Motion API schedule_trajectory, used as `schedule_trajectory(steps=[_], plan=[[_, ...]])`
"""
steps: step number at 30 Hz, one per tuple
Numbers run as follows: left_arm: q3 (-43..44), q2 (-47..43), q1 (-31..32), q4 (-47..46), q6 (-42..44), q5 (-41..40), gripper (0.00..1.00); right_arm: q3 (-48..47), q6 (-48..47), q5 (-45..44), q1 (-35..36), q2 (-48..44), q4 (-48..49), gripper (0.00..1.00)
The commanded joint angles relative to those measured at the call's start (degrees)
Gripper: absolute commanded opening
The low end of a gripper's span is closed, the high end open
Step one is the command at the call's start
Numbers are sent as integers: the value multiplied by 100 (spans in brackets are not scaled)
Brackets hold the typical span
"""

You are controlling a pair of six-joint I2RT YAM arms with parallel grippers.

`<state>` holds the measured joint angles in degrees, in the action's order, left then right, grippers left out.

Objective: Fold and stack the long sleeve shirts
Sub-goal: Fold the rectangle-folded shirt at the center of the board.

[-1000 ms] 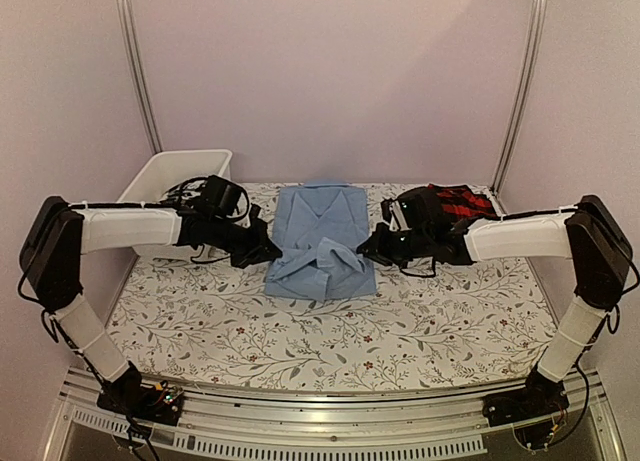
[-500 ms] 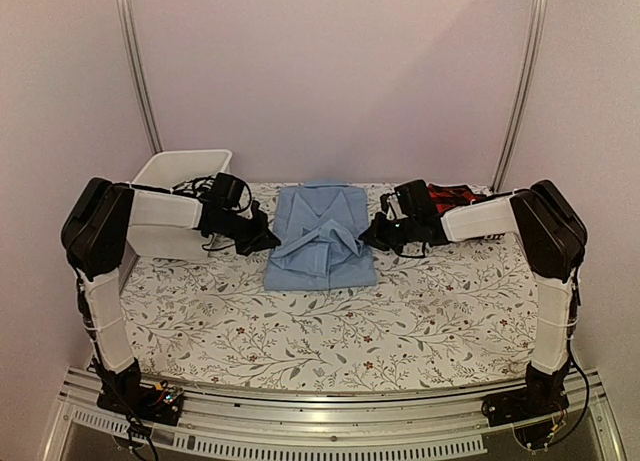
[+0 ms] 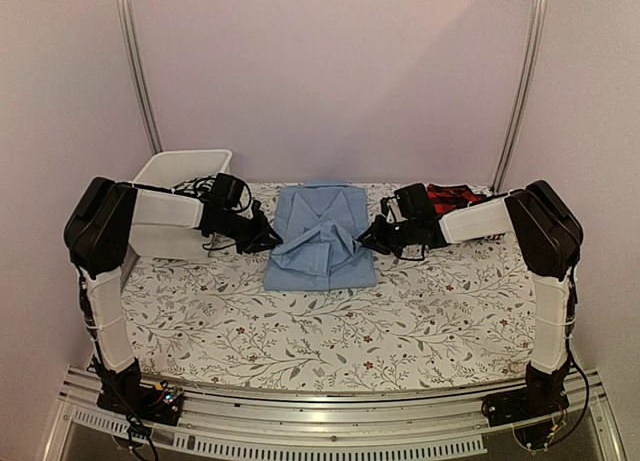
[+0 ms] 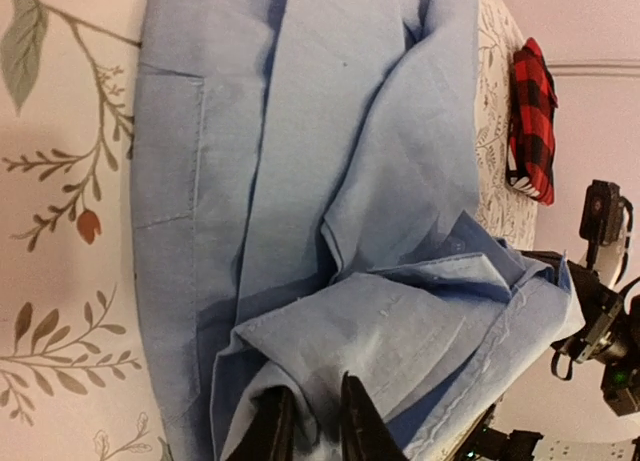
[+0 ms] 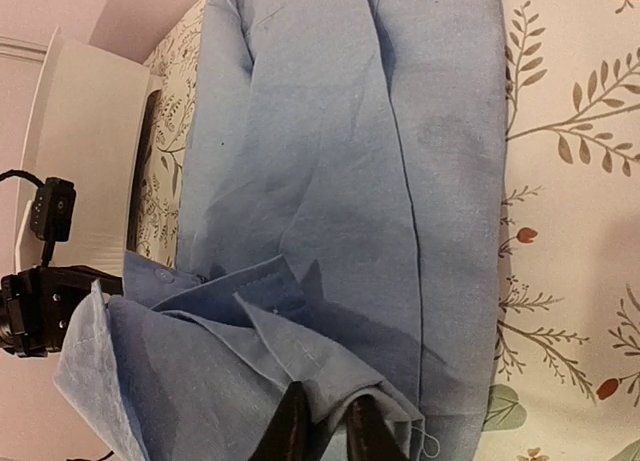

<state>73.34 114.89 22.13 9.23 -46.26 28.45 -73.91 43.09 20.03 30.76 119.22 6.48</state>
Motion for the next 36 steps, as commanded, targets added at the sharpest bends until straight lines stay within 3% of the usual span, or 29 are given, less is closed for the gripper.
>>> schedule_trajectory(steps=[1,3,7,9,13,16,18,22,26,29,36], plan=[[30,-69,-82,32,162,-198,26,166,35,-175,-28,-199,99,27],[19,-267,-77,124,237,-426,44,183,-9,-289,-35,-363,21,42],[5,-765,-107,409,529,-972,68,202,-251,-647,-35,-740,-301,56],[-35,-974,-144,482,649,-1055,73,267,-353,-828,-35,-927,-414,62],[-257,-1346,-183,518,715,-1108,75,484,-466,-939,-16,-1292,-524,64],[-581,-1520,-154,422,644,-952,72,581,-556,-942,104,-1464,-585,63],[-759,-1593,-77,376,612,-877,66,551,-648,-951,245,-1471,-635,56],[-1152,-1735,117,229,474,-802,36,394,-866,-1013,561,-1279,-866,40],[-1370,-1696,310,38,405,-689,19,135,-977,-859,705,-935,-950,30],[-1178,-1399,399,29,437,-538,15,-231,-1037,-704,744,-572,-1052,28],[-134,-320,403,70,528,-380,17,-1234,-1203,-643,752,290,-1385,27]])
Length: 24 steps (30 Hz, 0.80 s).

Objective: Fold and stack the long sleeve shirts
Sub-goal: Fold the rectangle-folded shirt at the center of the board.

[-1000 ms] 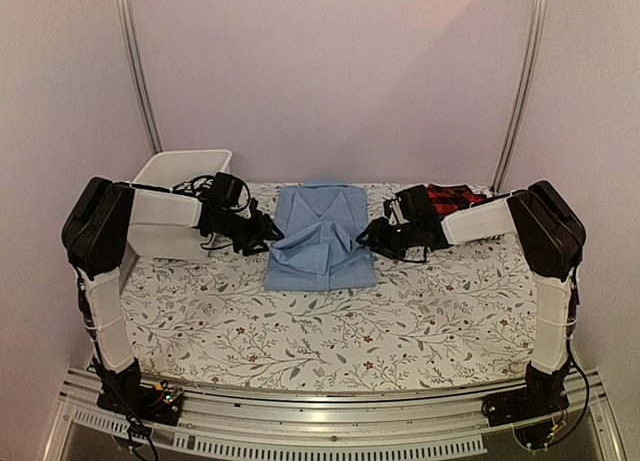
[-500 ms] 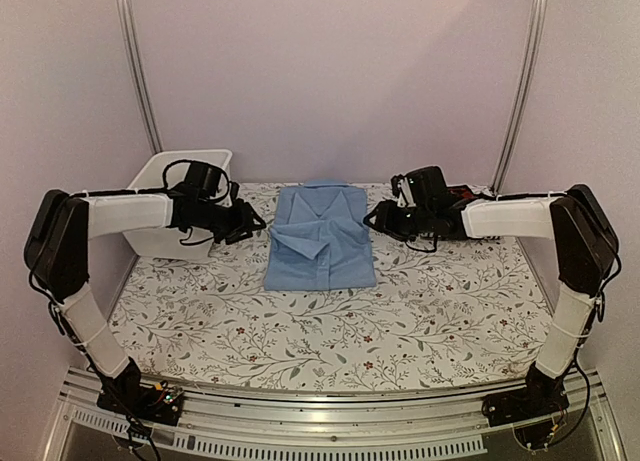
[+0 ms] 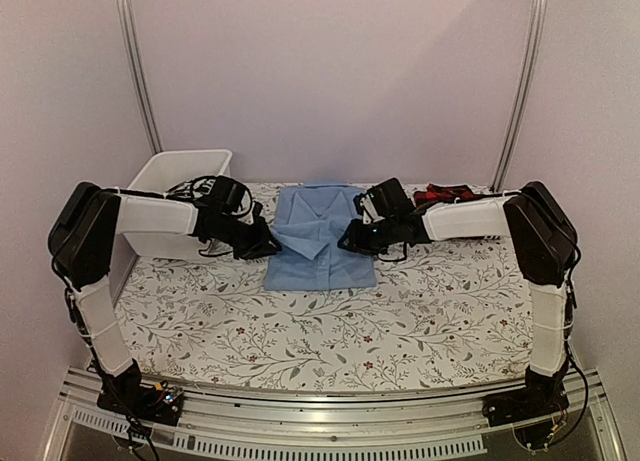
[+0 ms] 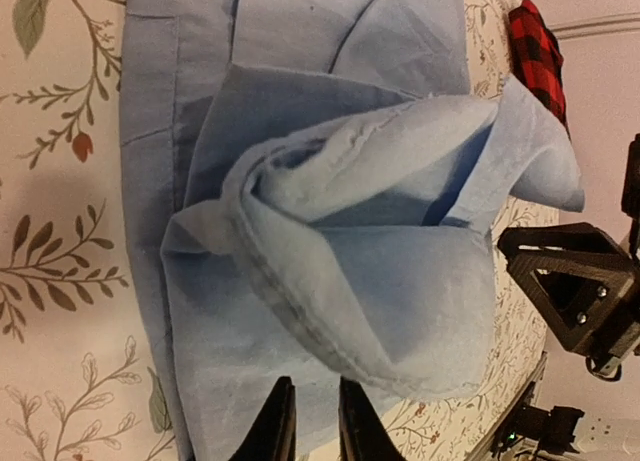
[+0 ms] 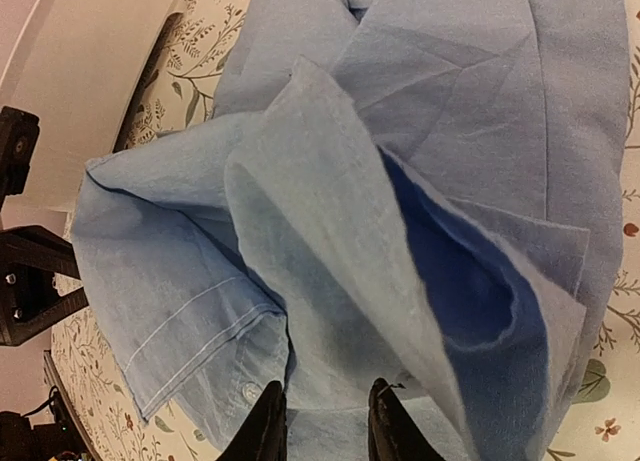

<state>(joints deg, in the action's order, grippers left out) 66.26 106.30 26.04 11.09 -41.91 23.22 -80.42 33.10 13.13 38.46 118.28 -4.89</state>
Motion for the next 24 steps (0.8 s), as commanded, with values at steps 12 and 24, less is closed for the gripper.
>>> schedule_trajectory(steps=[12,24], plan=[[2985,2500,-255,614,343,267,25,-1884,-290,105,-535,1666,-784,31],[3414,2670,-276,981,584,315,34,-1754,-450,-358,-545,1429,-1132,39]])
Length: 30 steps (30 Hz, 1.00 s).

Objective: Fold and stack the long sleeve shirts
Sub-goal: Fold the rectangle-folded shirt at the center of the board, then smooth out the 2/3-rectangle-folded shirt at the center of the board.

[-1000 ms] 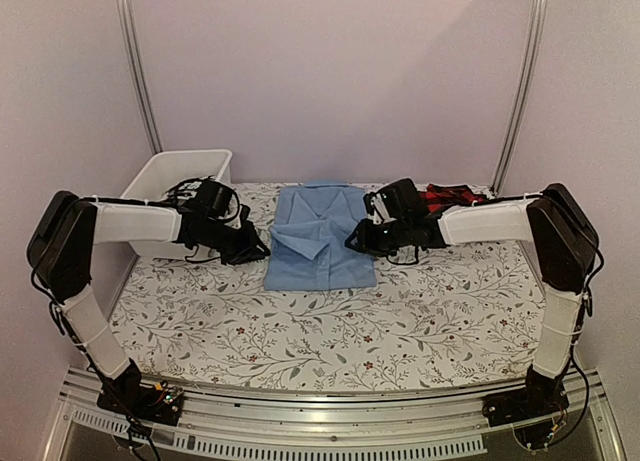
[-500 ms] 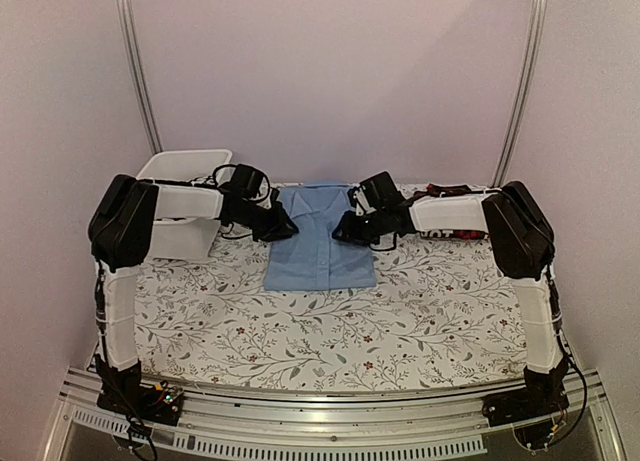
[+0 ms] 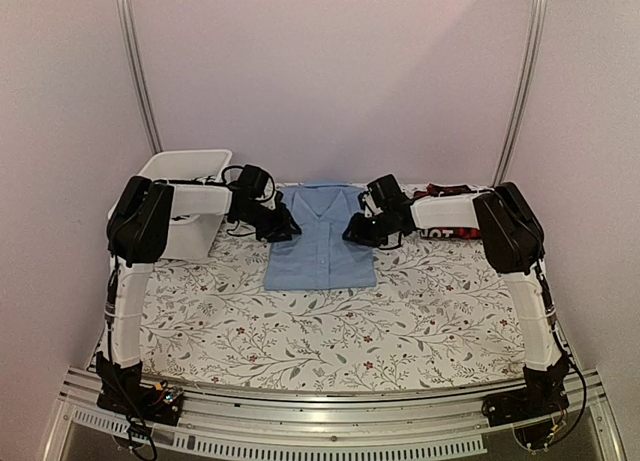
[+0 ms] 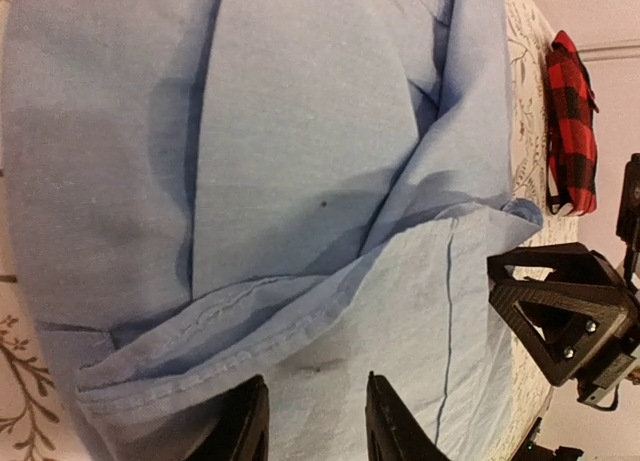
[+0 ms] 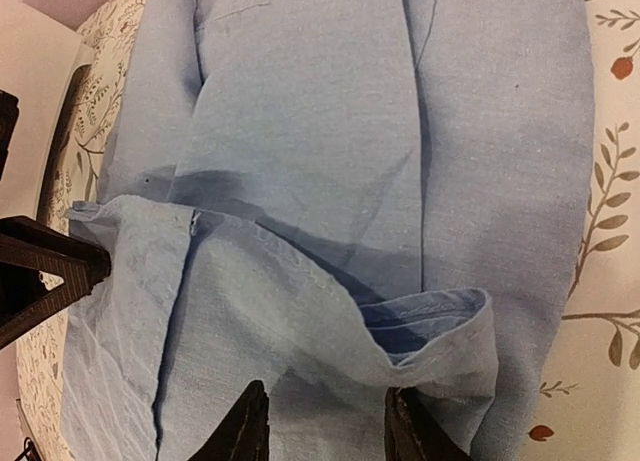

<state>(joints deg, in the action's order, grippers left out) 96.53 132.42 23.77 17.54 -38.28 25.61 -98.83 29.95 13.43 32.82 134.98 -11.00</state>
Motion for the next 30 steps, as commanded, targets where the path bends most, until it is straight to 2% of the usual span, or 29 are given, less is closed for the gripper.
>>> schedule_trajectory(steps=[1,5,11,21,24,30], plan=[[441,30,-47,379,255,79,35,98,-143,-415,15,-302,-553,40],[271,-380,-6,327,292,32,36,128,-140,-274,63,-681,-604,42],[-850,-1364,22,-157,219,-142,38,127,-287,-355,536,-1179,-626,43],[-2230,-2236,40,-543,46,-94,37,39,-105,-161,892,-677,-455,41],[-2701,-2314,39,-900,-25,274,37,71,-42,-73,944,-552,-438,39],[-3257,-2262,167,-1264,-83,535,35,778,126,-338,1156,-670,-331,39]])
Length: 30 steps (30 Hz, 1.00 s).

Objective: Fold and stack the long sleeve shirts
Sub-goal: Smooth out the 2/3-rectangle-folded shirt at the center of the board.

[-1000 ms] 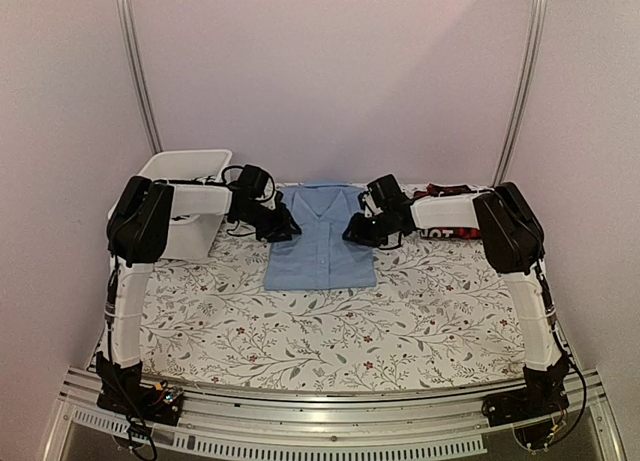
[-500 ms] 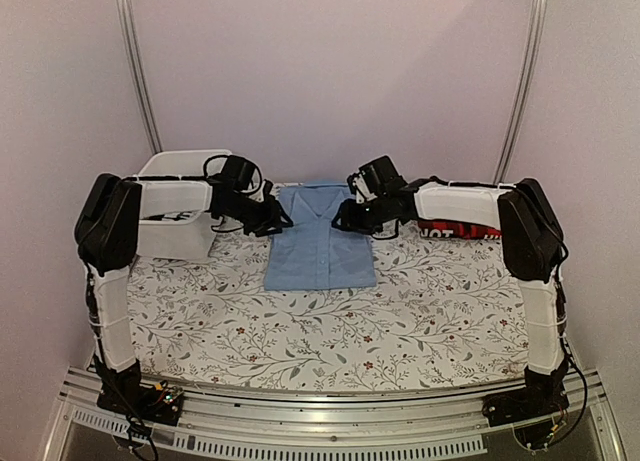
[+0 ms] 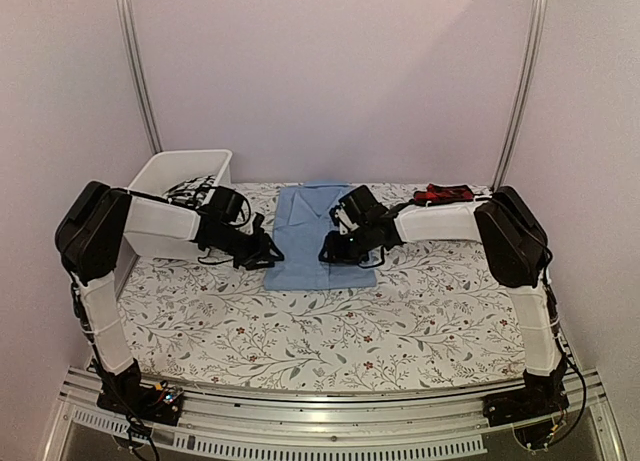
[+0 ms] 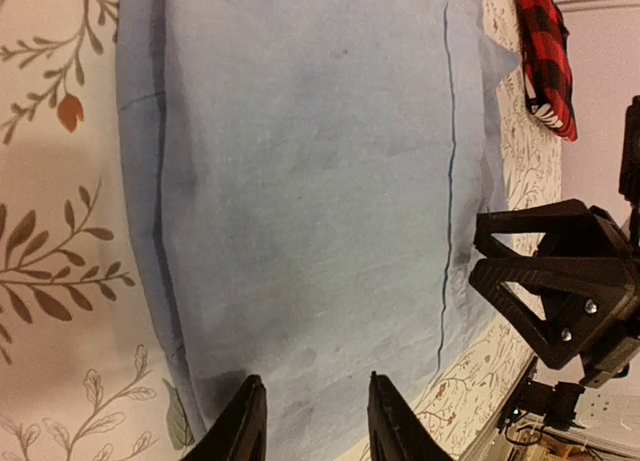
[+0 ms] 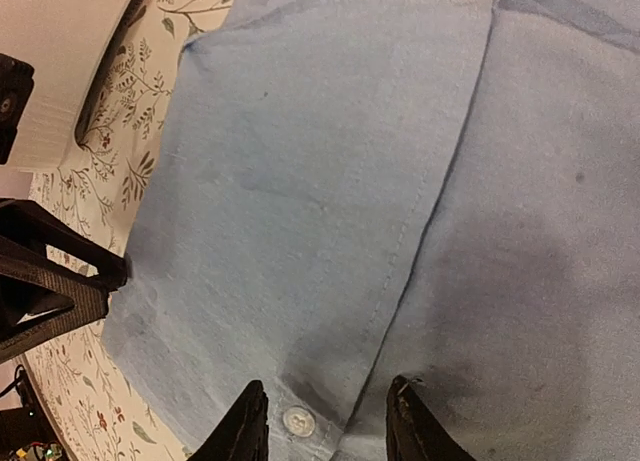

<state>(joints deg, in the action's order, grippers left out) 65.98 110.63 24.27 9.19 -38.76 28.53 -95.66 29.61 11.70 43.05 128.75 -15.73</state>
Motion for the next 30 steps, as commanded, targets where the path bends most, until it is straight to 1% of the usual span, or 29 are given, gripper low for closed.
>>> schedule_trajectory(steps=[1,6,12,17,21,25,30], plan=[[-275,-55,134,-447,-58,253,35,600,186,-185,134,-86,193,39],[-671,45,150,-468,-130,279,34,1181,294,-285,142,-420,276,39],[-931,-192,147,-360,-83,194,33,1866,343,-628,136,-1342,277,40],[-969,-312,142,-226,-8,166,33,2691,517,-671,134,-1955,480,40],[-990,-446,146,-195,16,206,34,3233,686,-618,125,-2098,674,39],[-988,-563,152,-110,39,237,34,3579,831,-528,125,-2146,863,38],[-1236,-985,163,104,104,-79,34,3853,935,-581,126,-2448,807,37]])
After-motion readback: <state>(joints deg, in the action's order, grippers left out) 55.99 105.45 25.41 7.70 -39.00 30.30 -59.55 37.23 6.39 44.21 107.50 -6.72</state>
